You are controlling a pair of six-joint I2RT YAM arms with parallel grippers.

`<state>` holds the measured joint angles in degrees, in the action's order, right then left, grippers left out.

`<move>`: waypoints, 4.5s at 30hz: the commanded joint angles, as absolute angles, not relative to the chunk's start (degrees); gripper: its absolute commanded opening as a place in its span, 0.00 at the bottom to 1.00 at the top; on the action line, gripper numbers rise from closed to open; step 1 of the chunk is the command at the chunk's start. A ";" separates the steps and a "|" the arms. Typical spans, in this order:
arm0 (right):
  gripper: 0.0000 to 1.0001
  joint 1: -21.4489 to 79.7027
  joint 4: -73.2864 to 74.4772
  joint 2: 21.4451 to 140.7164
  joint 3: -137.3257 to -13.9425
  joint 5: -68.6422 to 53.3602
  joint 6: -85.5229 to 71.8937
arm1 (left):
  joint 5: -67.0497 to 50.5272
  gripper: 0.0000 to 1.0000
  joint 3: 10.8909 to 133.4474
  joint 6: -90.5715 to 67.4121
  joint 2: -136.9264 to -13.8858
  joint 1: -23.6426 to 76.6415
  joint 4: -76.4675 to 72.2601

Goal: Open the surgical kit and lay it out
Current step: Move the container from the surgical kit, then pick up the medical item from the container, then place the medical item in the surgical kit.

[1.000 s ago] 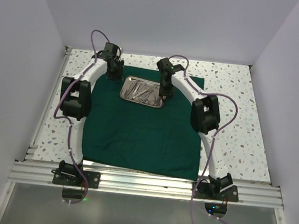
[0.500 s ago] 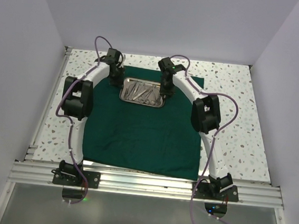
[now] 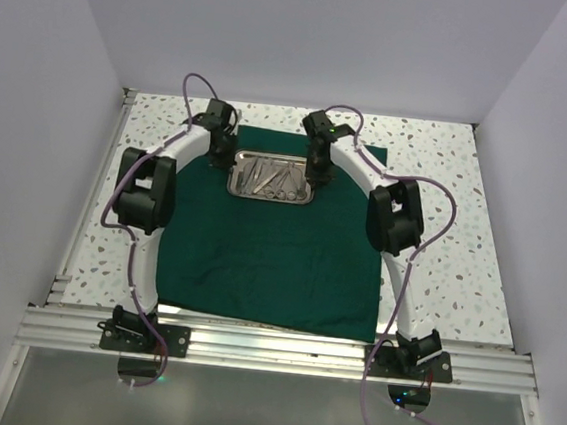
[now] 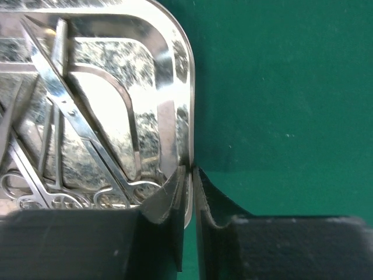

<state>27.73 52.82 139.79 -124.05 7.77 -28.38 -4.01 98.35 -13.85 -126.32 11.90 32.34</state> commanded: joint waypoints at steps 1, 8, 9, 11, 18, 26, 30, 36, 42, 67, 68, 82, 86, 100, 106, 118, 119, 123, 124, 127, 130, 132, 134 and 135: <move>0.00 28.12 54.49 136.68 -120.07 7.03 -26.72 | -4.75 0.00 93.71 -13.18 -122.26 14.06 34.28; 0.00 28.04 53.62 130.18 -111.91 5.54 -26.72 | -4.75 0.00 85.44 -14.24 -114.27 16.26 33.40; 0.00 28.12 53.18 129.30 -110.49 4.67 -26.89 | -4.75 0.00 84.39 -14.41 -113.39 16.52 33.14; 0.00 28.13 52.04 126.40 -106.10 3.96 -27.07 | -4.66 0.00 81.13 -14.76 -111.01 17.05 32.87; 0.00 29.18 50.89 117.52 -95.02 0.88 -27.60 | -3.52 0.00 71.91 -16.35 -102.32 18.37 32.17; 0.00 33.04 52.65 108.91 -85.00 -1.58 -27.07 | -3.96 0.00 62.77 -18.54 -91.59 19.86 32.35; 0.00 36.12 52.12 105.12 -78.76 -2.63 -27.77 | -4.48 0.00 54.52 -20.21 -87.20 20.39 30.94; 0.00 39.46 48.26 101.60 -68.48 -3.95 -29.88 | -5.01 0.00 46.60 -22.76 -82.18 21.44 29.27; 0.54 39.73 48.69 101.34 -65.39 -0.18 -29.79 | -2.64 0.00 46.57 -23.55 -81.82 21.71 30.49; 0.56 42.80 48.43 106.34 -82.96 -2.02 -25.58 | 10.10 1.00 49.40 -33.57 -61.97 21.45 28.48; 0.55 43.41 48.43 106.96 -83.32 -1.85 -25.58 | 10.19 1.00 49.57 -33.40 -61.61 21.45 28.82; 0.50 46.49 46.32 115.83 -85.69 -0.54 -26.02 | 7.82 0.94 50.36 -30.50 -62.23 21.45 32.34; 0.43 46.41 44.22 117.50 -84.99 1.39 -25.67 | 8.00 0.94 50.54 -30.06 -61.70 21.45 32.70; 0.00 46.58 43.15 119.45 -85.07 4.39 -24.44 | 7.04 0.94 51.94 -27.16 -61.78 21.45 34.98; 0.00 46.15 51.14 113.48 -93.24 8.51 -23.56 | 4.49 0.93 55.28 -24.27 -64.42 21.62 34.11; 0.00 32.99 56.95 120.13 -114.42 10.11 -21.79 | 0.26 0.79 56.87 -22.94 -74.62 23.73 31.47; 0.00 31.83 56.95 122.67 -117.22 9.50 -21.80 | 0.26 0.79 56.87 -23.03 -75.23 23.82 31.55; 0.00 28.04 57.92 131.18 -127.16 9.84 -21.27 | 0.26 0.79 56.69 -22.76 -75.85 24.26 31.64; 0.00 27.86 59.05 132.96 -129.44 10.02 -20.83 | 0.26 0.79 56.60 -22.50 -75.94 24.26 31.73; 0.00 27.42 60.38 139.56 -137.27 10.81 -20.57 | -0.97 0.78 56.95 -21.97 -76.64 24.43 31.73; 0.00 26.72 58.99 142.63 -139.22 11.51 -21.88 | -0.88 0.78 57.56 -21.36 -78.13 25.13 32.34; 0.23 26.11 57.66 143.09 -137.64 11.60 -23.20 | -0.18 0.78 58.35 -21.10 -79.62 26.27 32.95; 0.49 25.84 55.82 142.65 -135.63 11.34 -24.69 | -0.18 0.77 58.80 -20.66 -81.29 27.24 33.40; 0.64 25.93 55.81 142.30 -135.09 11.69 -25.13 | -0.18 0.74 58.97 -20.57 -81.91 27.51 33.49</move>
<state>26.13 57.01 144.73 -135.11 10.87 -23.77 0.23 56.36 -22.70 -80.34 26.17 33.93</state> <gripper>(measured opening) 0.533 0.761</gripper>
